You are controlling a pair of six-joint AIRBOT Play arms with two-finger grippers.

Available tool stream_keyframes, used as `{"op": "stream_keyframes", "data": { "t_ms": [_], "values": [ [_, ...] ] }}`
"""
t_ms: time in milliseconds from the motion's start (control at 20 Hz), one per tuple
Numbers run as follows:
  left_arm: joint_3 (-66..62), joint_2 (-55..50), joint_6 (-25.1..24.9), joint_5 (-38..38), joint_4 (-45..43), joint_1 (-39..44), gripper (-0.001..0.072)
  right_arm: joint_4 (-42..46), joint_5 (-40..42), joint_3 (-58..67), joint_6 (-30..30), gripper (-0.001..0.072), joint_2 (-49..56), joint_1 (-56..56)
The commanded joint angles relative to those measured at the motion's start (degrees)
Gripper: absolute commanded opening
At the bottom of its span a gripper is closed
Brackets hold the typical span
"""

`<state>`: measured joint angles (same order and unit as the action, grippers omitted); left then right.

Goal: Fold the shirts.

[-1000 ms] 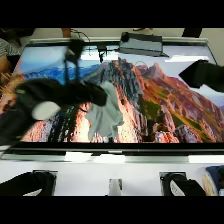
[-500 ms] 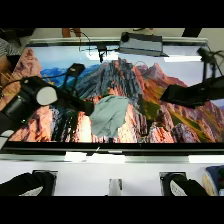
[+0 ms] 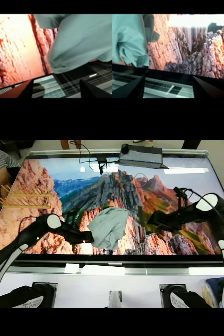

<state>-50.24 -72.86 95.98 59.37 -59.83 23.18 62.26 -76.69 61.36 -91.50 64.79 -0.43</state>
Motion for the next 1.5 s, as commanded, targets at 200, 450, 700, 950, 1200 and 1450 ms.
{"op": "stream_keyframes", "data": {
  "t_ms": [200, 450, 700, 950, 1200, 1450],
  "values": [
    [3.80, -6.03, -6.82, -16.41, 11.26, -0.94, 0.0361, -5.97, 2.03, -1.27, 4.00, 0.0659, 5.27, 0.11],
    [1.09, -4.79, -11.04, -13.84, 10.88, -2.51, 0.0037, -5.64, 7.87, -1.38, 6.03, 0.0687, 10.86, 8.52],
    [0.76, -1.22, -11.58, -13.29, 10.54, -2.47, 0.0036, -9.60, 19.28, -1.38, 3.61, 0.0686, 18.29, 19.37],
    [0.76, 2.89, -11.54, -13.31, 10.56, -2.45, 0.0036, -14.36, 21.75, -1.36, -0.22, 0.0531, 23.89, 21.05],
    [-0.55, 5.81, -13.38, -15.04, 10.58, -2.89, 0.0036, -14.29, 20.37, -1.09, 5.07, 0.0017, 21.51, 20.52],
    [-20.52, 16.57, -24.41, -14.88, 10.60, -3.13, 0.0036, -8.44, 12.13, 12.26, 15.54, 0.0017, 2.84, 15.19]
  ]
}}
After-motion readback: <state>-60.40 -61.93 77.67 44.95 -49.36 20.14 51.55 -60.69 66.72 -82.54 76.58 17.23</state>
